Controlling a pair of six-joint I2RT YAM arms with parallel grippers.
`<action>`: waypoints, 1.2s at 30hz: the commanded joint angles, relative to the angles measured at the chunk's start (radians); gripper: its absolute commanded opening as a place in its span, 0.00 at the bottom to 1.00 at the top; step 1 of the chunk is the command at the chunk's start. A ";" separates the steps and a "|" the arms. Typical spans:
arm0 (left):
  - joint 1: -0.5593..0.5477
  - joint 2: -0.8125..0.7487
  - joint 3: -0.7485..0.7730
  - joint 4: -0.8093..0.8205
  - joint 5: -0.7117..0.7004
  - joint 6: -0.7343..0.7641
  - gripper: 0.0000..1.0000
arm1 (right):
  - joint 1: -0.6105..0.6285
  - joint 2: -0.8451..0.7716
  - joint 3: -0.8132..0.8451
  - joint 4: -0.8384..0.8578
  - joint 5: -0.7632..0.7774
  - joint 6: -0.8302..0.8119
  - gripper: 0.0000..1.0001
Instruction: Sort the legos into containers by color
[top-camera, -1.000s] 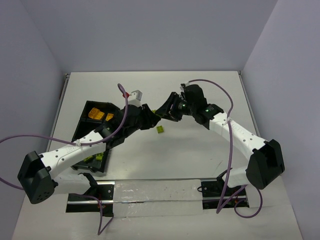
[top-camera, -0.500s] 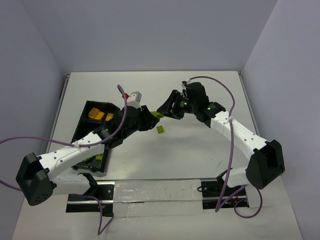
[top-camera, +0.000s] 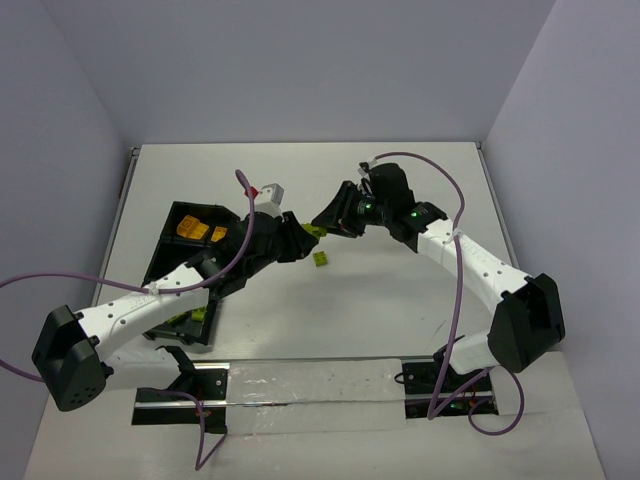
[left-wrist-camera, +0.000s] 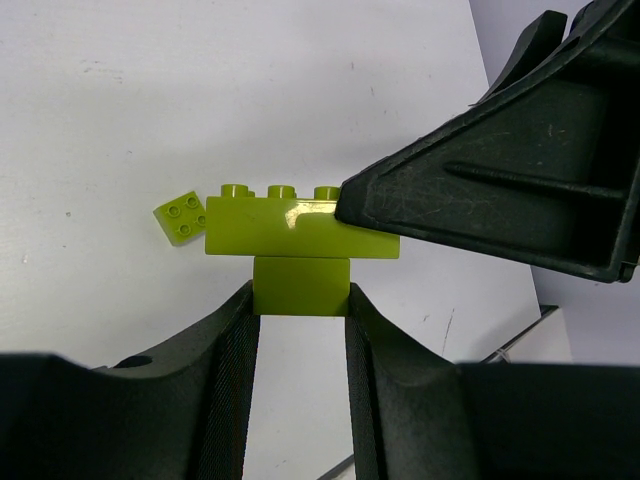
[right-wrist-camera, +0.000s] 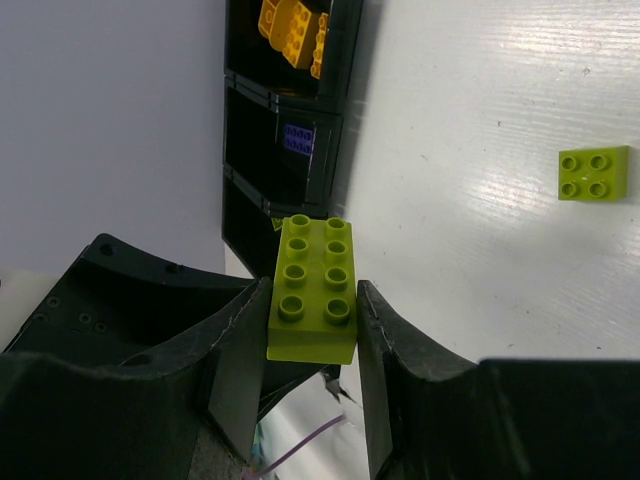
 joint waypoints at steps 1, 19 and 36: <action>0.004 -0.023 0.008 0.030 0.018 0.025 0.00 | -0.014 -0.026 0.034 0.023 0.018 0.000 0.00; 0.003 -0.243 -0.078 -0.381 -0.161 -0.225 0.00 | -0.125 -0.083 -0.022 -0.023 0.145 -0.037 0.00; 0.175 -0.199 -0.020 -1.281 -0.447 -1.089 0.00 | -0.136 -0.075 -0.041 -0.011 0.113 -0.062 0.00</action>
